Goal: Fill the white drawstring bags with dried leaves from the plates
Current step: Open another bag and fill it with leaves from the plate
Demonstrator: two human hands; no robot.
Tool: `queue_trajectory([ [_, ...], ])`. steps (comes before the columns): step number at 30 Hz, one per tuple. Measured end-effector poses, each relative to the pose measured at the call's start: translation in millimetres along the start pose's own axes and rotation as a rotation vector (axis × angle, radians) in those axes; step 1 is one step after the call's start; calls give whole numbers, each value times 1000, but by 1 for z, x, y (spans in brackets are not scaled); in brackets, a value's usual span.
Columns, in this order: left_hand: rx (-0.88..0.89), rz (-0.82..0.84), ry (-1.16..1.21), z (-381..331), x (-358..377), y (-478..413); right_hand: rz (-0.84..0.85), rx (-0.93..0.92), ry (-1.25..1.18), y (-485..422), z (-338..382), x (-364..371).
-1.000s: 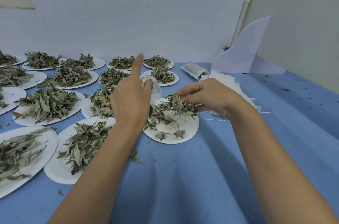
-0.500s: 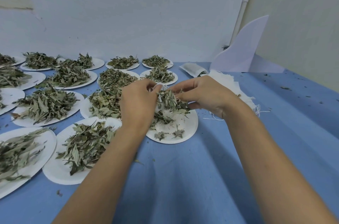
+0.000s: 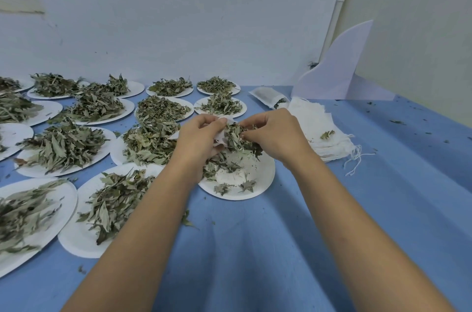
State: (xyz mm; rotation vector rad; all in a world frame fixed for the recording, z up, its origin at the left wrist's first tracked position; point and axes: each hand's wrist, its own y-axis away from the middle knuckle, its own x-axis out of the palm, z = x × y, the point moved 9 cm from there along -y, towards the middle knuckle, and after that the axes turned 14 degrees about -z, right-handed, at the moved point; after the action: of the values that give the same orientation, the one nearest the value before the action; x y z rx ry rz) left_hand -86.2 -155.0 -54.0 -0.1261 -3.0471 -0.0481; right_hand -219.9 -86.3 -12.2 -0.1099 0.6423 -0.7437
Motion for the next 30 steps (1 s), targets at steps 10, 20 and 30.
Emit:
queue_trajectory([
  [10, 42, 169, 85, 1, 24, 14, -108, -162, 184, 4, 16, -3],
  [20, 21, 255, 206, 0, 20, 9, 55, 138, -179, 2, -7, 2],
  [30, 197, 136, -46, -4, 8, 0, 198, 387, -412, 10, -11, 17],
])
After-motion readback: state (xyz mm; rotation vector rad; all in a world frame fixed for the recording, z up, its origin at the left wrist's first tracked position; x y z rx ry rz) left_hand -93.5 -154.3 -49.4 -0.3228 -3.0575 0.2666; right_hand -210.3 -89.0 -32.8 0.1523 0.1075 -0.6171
